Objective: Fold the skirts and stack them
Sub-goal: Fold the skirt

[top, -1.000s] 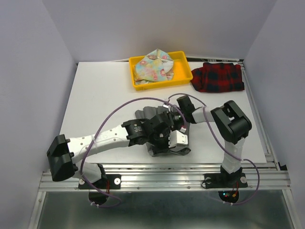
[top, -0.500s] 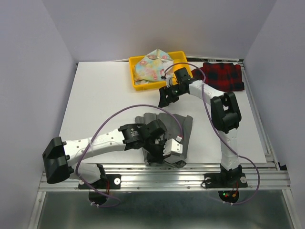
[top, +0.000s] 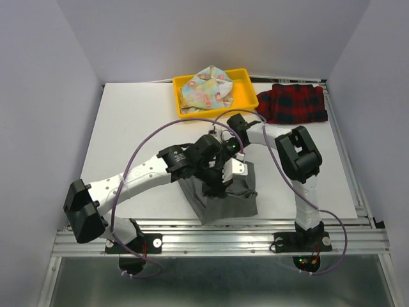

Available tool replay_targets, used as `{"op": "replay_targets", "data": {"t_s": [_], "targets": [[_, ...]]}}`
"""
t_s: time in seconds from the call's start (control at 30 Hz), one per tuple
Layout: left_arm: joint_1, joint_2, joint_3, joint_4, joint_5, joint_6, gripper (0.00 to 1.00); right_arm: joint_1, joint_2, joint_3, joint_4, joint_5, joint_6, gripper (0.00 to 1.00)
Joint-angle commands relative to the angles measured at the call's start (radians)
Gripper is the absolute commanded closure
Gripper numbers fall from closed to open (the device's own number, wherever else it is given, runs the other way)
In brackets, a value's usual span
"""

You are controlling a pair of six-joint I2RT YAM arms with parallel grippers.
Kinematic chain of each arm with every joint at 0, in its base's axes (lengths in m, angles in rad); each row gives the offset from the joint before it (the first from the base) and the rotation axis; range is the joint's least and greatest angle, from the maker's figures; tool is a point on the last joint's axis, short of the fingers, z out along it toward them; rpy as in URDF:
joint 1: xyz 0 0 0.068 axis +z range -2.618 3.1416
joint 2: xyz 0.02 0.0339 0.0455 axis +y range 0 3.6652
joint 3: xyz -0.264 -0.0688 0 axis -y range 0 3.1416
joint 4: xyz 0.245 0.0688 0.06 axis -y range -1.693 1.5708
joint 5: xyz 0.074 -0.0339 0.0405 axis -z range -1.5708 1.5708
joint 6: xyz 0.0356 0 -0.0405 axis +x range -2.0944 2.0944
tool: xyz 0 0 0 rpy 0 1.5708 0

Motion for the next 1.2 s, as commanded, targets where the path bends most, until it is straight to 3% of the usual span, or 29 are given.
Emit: {"op": "replay_targets", "data": {"t_s": [0.0,0.27,0.53,0.83,1.17], "targets": [[0.064,0.051,0.085,-0.015,-0.028,0.072,1.0,0.069,-0.022,-0.089,-0.052,-0.004,-0.046,0.81],[0.152,0.117,0.089,0.016,-0.069,0.17,1.0,0.089,-0.049,-0.128,-0.054,-0.041,-0.041,0.9],[0.229,0.137,-0.008,0.124,-0.138,0.213,1.0,0.107,-0.057,-0.119,-0.069,-0.072,-0.044,0.9],[0.238,0.192,-0.077,0.259,-0.191,0.276,1.0,0.117,-0.028,-0.074,-0.092,-0.087,-0.057,0.9],[0.235,0.265,-0.204,0.404,-0.24,0.305,0.94,0.094,0.04,0.071,-0.098,0.029,-0.011,0.85]]}}
